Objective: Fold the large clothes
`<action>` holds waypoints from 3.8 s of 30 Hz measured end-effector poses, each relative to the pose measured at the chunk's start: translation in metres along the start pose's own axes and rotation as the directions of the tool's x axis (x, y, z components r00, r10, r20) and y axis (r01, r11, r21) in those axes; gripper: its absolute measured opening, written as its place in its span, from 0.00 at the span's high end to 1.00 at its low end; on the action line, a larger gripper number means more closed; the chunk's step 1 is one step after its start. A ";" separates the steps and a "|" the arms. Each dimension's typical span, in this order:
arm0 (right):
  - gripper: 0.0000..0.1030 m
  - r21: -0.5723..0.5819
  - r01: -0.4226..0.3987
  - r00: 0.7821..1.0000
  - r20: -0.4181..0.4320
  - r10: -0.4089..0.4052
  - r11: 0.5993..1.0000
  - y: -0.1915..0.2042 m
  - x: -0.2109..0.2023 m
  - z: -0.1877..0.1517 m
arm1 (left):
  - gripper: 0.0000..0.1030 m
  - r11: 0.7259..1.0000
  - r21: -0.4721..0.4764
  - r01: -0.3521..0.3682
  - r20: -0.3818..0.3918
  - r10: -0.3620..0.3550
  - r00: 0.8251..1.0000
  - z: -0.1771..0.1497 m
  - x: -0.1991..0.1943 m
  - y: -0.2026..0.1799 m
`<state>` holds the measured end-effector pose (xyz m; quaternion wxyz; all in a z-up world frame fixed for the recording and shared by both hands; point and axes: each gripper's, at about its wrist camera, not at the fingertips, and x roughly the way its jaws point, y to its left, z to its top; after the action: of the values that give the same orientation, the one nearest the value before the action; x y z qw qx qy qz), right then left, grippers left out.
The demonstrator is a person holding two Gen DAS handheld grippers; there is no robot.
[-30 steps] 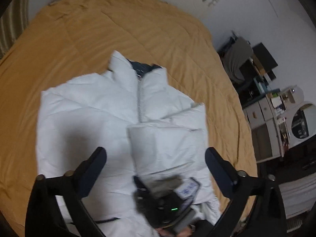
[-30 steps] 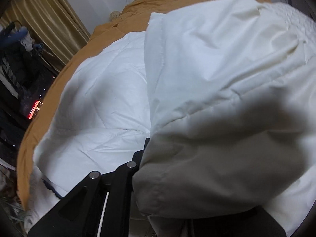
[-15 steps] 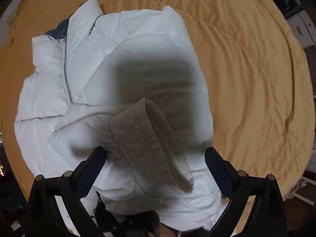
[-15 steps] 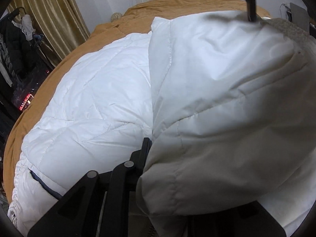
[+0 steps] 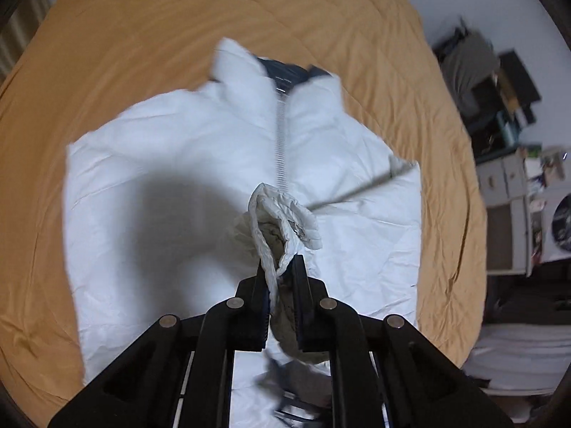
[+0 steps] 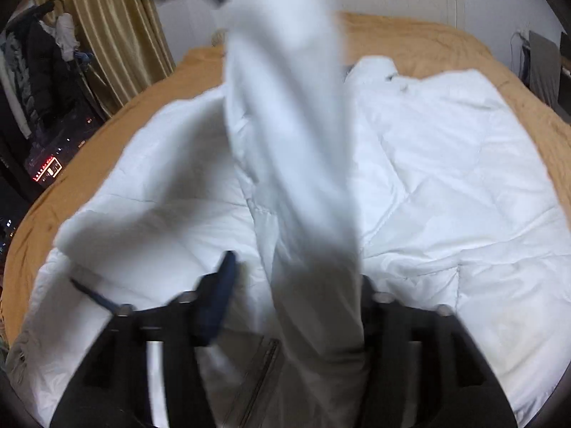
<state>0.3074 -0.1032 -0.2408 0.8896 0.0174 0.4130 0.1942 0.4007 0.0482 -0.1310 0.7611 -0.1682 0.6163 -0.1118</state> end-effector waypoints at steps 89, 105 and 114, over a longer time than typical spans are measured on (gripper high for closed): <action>0.19 0.031 0.289 0.927 -0.258 -0.272 0.957 -0.108 0.007 0.049 | 0.88 0.983 0.126 -0.137 0.353 0.084 0.932 -0.154 0.114 0.087; 0.07 0.057 0.316 0.932 -0.204 -0.299 0.947 -0.128 0.024 0.012 | 0.86 0.926 0.195 -0.324 0.394 0.229 0.890 -0.103 0.119 0.036; 0.05 0.081 0.311 0.939 -0.181 -0.293 0.947 -0.128 0.002 0.014 | 0.88 0.984 0.114 -0.135 0.405 0.079 0.911 -0.133 0.067 0.072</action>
<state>0.3615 -0.2190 -0.2574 0.8689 -0.0140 0.4937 0.0334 0.2826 0.0737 -0.2444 0.8855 -0.0999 0.4473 -0.0760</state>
